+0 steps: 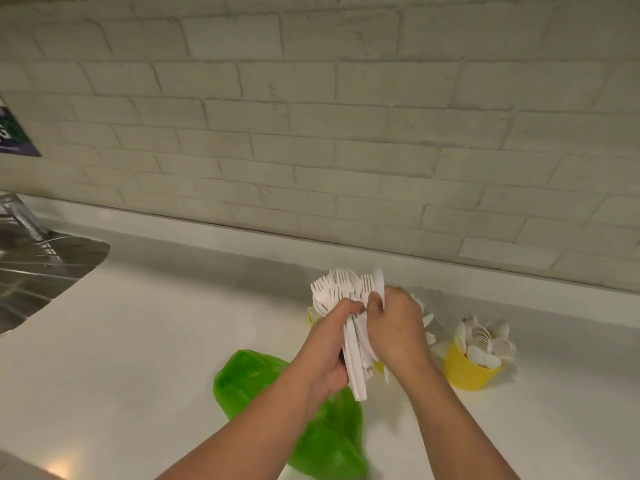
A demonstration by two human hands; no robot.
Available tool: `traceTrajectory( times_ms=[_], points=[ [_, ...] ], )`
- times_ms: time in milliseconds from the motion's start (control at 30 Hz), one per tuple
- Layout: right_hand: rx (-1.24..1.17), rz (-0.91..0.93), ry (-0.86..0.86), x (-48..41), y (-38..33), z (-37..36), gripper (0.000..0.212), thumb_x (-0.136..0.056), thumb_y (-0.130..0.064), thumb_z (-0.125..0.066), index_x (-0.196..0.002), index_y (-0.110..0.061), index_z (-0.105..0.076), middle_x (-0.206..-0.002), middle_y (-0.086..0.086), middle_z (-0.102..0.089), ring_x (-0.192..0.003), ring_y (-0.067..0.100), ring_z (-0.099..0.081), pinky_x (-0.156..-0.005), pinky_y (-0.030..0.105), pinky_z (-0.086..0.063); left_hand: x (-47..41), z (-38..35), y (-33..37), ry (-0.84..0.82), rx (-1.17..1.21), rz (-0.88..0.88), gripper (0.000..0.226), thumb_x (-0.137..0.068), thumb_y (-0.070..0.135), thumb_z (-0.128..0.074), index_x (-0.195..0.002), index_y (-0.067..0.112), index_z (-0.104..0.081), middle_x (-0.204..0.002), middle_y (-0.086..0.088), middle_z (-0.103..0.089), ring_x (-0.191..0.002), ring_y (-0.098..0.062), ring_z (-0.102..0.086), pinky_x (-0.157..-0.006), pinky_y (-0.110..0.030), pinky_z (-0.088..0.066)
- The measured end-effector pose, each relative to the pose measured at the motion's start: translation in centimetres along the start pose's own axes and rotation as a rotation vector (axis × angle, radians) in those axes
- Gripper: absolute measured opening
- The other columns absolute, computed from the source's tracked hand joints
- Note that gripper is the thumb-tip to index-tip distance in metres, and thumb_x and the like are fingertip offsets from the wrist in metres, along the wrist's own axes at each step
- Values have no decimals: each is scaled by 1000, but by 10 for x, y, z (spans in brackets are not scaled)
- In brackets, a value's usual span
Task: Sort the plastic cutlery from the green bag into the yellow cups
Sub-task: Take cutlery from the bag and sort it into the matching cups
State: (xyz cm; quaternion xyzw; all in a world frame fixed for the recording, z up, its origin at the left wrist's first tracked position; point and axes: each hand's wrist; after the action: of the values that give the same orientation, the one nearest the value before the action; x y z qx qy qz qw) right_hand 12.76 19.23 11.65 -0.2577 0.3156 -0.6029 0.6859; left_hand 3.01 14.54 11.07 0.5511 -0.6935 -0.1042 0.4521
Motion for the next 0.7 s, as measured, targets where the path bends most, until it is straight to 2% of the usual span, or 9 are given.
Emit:
traceTrajectory(
  times_ms=[100, 167, 267, 333, 400, 467, 533, 600, 700],
  points=[
    [58, 80, 121, 0, -10, -6, 27, -105, -14, -44, -89, 0, -61, -88, 6, -47, -74, 20, -42, -64, 25, -20, 0, 1, 6, -17, -11, -19, 37, -79, 25, -75, -111, 7, -73, -95, -17, -65, -80, -27, -68, -72, -36, -55],
    [48, 98, 160, -4, -14, -6, 24, -105, -12, -43, -85, -5, -54, -87, 8, -45, -76, 22, -40, -64, 26, -19, -2, 5, 10, -35, 8, -35, 31, -82, 22, -73, -109, 7, -71, -97, -19, -65, -84, -29, -68, -76, -38, -55],
    [-26, 58, 174, -12, -19, -10, 24, -107, -15, -41, -84, -10, -46, -85, 8, -48, -76, 25, -44, -64, 30, -20, -10, 13, 12, -53, 45, -49, 29, -85, 17, -70, -111, 5, -68, -96, -20, -65, -80, -29, -69, -69, -34, -60],
    [-90, 22, 183, -18, -21, -11, 27, -108, -18, -40, -84, -9, -47, -79, 7, -54, -74, 30, -52, -64, 34, -26, -13, 15, 14, -94, 66, -35, 19, -88, 14, -67, -102, 3, -67, -90, -17, -67, -76, -27, -70, -66, -32, -60],
    [-270, -49, 188, -26, -22, -4, 27, -108, -22, -37, -87, -10, -48, -72, 10, -62, -66, 32, -64, -60, 37, -44, -18, 17, 16, -116, 110, -26, 10, -92, 11, -62, -86, 4, -65, -79, -10, -66, -71, -22, -70, -67, -30, -61],
    [-556, -143, 164, -34, -23, 10, 25, -108, -25, -35, -88, -14, -44, -64, 13, -55, -46, 29, -59, -49, 36, -51, -23, 19, 20, -136, 165, -28, 14, -94, 11, -60, -80, 10, -59, -74, -5, -58, -68, -17, -62, -72, -30, -60],
    [-703, -209, 111, -39, -21, 28, 23, -108, -25, -36, -88, -15, -40, -63, 14, -36, -38, 21, -36, -39, 28, -38, -26, 21, 24, -140, 181, -32, 11, -90, 12, -63, -82, 12, -56, -73, -3, -50, -68, -17, -52, -76, -30, -57],
    [-743, -242, 17, -40, -20, 40, 22, -108, -30, -37, -90, -17, -42, -61, 7, -27, -42, 15, -21, -43, 21, -22, -27, 24, 31, -147, 168, -23, 12, -81, 16, -69, -82, 13, -58, -73, -3, -50, -68, -18, -51, -76, -31, -55],
    [-688, -293, -168, -34, -18, 38, 37, -105, -48, -47, -93, -13, -57, -57, 0, -33, -43, 13, -22, -46, 21, -17, -28, 24, 39, -123, 157, -21, 18, -74, 19, -75, -87, 9, -68, -79, -6, -63, -77, -20, -62, -76, -32, -58]
  ],
)
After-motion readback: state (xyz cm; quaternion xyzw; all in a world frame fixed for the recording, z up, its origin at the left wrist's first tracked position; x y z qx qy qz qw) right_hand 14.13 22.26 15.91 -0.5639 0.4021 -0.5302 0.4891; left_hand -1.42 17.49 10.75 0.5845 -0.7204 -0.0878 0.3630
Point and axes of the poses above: each hand's wrist, its own x-axis away from the middle knuckle, its own z-axis out of the back of the hand, y = z × x
